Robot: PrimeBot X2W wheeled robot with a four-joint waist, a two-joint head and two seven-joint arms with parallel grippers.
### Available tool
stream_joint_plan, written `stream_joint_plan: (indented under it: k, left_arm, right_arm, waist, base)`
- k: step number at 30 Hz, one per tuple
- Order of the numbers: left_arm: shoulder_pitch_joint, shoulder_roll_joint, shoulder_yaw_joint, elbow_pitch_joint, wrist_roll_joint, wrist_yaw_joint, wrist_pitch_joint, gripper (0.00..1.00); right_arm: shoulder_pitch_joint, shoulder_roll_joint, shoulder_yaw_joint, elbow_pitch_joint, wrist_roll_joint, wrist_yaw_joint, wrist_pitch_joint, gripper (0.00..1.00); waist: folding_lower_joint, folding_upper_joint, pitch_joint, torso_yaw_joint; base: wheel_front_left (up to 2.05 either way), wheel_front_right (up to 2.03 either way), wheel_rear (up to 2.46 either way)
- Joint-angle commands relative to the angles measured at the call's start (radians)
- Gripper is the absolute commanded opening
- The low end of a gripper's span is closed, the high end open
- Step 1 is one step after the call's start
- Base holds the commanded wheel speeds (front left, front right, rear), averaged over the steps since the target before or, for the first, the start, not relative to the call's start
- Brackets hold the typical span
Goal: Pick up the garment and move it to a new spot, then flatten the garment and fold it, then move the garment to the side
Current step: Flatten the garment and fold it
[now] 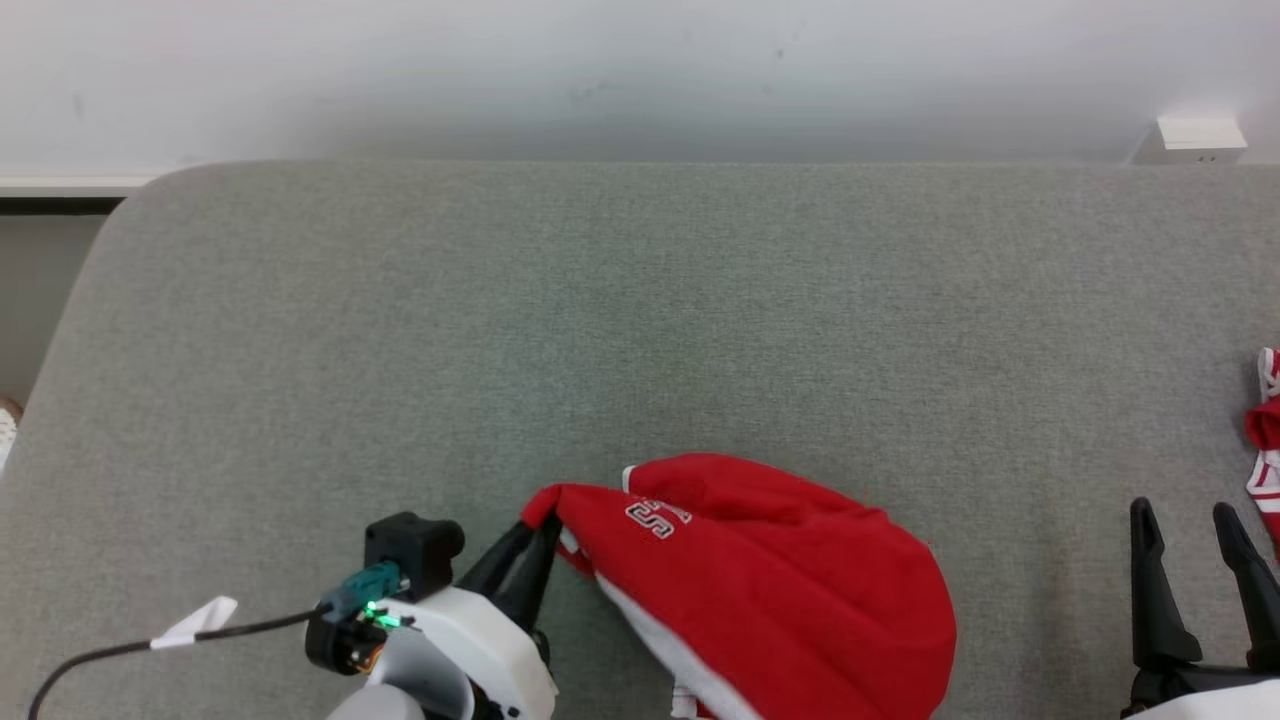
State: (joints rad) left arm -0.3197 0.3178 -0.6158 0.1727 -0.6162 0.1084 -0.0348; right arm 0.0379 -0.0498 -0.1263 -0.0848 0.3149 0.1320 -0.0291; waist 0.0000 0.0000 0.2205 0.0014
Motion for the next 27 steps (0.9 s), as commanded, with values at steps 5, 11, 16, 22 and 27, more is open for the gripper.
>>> stream_joint_plan:
  k: [5,11,16,22,27]
  left_arm:
    - [-0.002,-0.013,0.029,0.047,-0.008,-0.015,-0.092,1.0]
    - [0.024,0.028,0.09,0.063,0.017,0.027,-0.183,1.0]
    - [0.061,0.093,0.186,-0.004,0.088,0.105,-0.225,1.0]
    - [0.13,0.141,0.268,-0.171,0.193,0.142,-0.229,1.0]
    - [0.17,0.153,0.261,-0.221,0.214,0.135,-0.229,1.0]
  right_arm:
    - [-0.016,-0.002,0.007,-0.017,-0.017,-0.003,0.015,1.0]
    - [-0.009,-0.002,0.025,-0.05,-0.038,-0.003,0.032,1.0]
    - [0.007,-0.002,0.04,-0.086,-0.053,-0.003,0.048,1.0]
    - [0.035,-0.002,0.047,-0.125,-0.063,-0.003,0.072,1.0]
    - [0.049,-0.002,0.053,-0.141,-0.06,-0.003,0.087,1.0]
  waist:
    - [0.0,0.0,-0.012,0.011]
    - [0.0,0.0,-0.035,0.02]
    - [0.0,0.0,-0.055,0.026]
    - [0.0,0.0,-0.077,0.035]
    - [0.0,0.0,-0.088,0.035]
  base:
    - [0.0,0.0,0.0]
    - [0.0,0.0,0.0]
    - [0.0,0.0,0.0]
    - [0.0,0.0,0.0]
    - [0.0,0.0,0.0]
